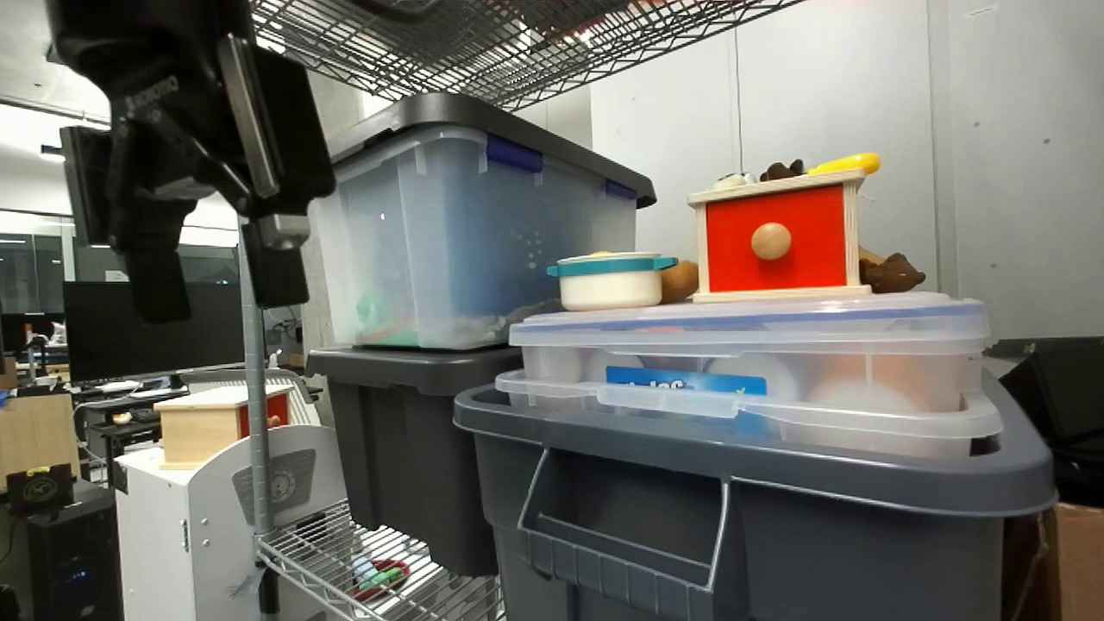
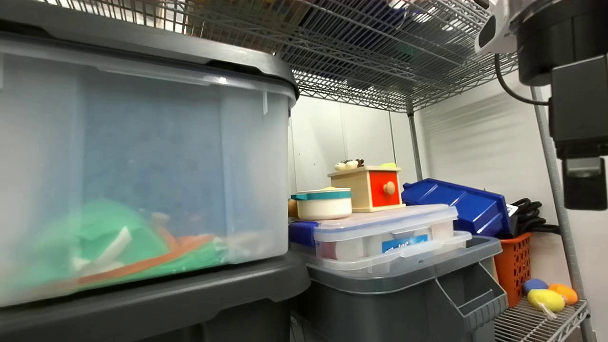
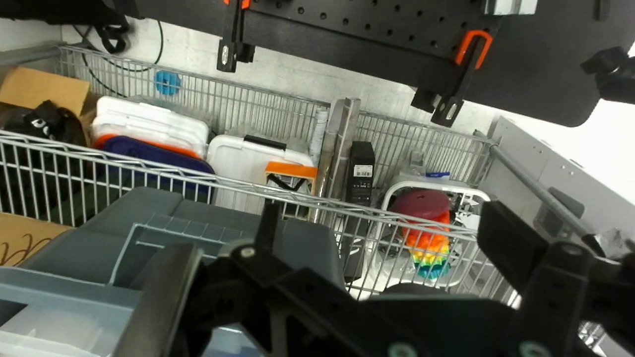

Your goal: Pick up the bread plush toy and the yellow plush toy and put them on the left

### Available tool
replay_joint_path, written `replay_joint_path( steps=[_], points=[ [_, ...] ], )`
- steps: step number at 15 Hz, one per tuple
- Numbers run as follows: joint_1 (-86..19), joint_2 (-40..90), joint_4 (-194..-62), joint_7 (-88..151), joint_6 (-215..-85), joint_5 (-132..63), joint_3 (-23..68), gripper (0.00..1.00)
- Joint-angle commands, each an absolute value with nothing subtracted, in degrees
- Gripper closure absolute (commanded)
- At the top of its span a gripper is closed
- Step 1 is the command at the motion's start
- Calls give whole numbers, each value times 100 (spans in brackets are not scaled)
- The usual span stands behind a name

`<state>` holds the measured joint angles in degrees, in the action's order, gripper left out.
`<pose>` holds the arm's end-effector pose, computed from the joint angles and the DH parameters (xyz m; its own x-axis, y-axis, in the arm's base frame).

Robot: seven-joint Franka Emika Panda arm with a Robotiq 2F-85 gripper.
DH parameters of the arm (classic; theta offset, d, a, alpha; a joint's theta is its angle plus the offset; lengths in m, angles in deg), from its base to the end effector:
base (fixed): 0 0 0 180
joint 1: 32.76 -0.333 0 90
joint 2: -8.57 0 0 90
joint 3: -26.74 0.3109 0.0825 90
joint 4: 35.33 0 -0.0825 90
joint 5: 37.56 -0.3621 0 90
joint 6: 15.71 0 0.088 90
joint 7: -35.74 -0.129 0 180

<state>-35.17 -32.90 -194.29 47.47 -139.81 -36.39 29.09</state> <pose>0.3166 0.0240 0.4085 0.9523 0.2874 0.1027 0.2816 -0.9572 0.0675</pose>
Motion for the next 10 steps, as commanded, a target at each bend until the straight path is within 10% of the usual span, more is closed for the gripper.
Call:
replay_joint_path(
  steps=[1, 10],
  points=[
    [-3585, -3263, -19431, 4329, -13855, -3559, 2981, 0],
    [-3216, -2898, -19436, 3654, -14198, -3478, 2888, 0]
  ],
)
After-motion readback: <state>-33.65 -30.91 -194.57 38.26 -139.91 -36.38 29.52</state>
